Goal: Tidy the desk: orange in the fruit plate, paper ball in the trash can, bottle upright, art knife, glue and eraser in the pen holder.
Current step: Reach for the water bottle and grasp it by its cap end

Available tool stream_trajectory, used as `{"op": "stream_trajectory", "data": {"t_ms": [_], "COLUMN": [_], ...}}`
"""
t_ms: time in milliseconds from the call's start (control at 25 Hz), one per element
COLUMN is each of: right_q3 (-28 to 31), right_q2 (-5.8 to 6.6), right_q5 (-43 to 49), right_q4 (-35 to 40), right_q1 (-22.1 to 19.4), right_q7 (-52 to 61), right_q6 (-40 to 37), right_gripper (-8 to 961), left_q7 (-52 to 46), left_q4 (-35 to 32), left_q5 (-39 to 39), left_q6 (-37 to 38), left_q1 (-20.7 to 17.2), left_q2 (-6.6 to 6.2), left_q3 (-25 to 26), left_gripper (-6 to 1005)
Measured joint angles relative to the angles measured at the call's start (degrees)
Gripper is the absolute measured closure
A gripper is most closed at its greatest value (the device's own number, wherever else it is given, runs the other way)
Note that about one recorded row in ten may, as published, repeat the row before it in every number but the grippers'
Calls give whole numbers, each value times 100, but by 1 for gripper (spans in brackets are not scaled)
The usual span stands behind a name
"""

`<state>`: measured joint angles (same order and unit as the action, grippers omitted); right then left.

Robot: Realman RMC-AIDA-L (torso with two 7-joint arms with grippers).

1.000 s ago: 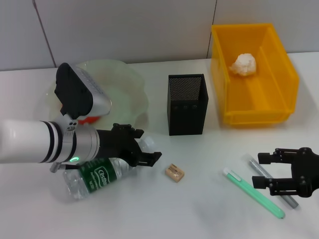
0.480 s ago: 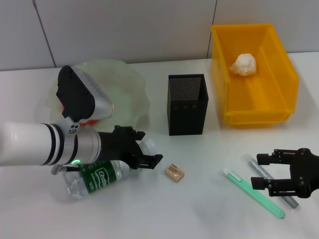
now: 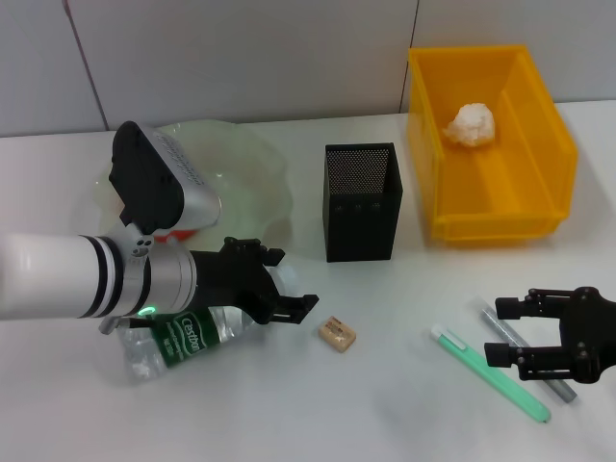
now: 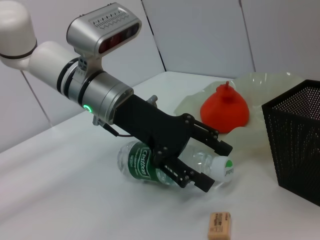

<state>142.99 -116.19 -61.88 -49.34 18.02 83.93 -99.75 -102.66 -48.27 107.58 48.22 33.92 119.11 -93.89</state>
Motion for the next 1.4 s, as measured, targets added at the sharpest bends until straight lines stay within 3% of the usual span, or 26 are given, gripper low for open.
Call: {"op": "stream_trajectory", "data": {"t_ms": [760,1400], "right_q3": [1,0], "right_q2": [0,0], "right_q5": [0,0], "right_q4": [13,12], "right_q1": [18,27], "right_q7": [0,0], "right_q6": [8,8], "right_gripper": [200,200], "left_q7": [0,1], "left_q4": [-462,-452], "left_q5": [159,185], "left_q6": [-10,-45], "left_q1": [-370,-349], "left_q2": [-29,-11], "left_q3": [-225,-306], "left_gripper": [320,338]}}
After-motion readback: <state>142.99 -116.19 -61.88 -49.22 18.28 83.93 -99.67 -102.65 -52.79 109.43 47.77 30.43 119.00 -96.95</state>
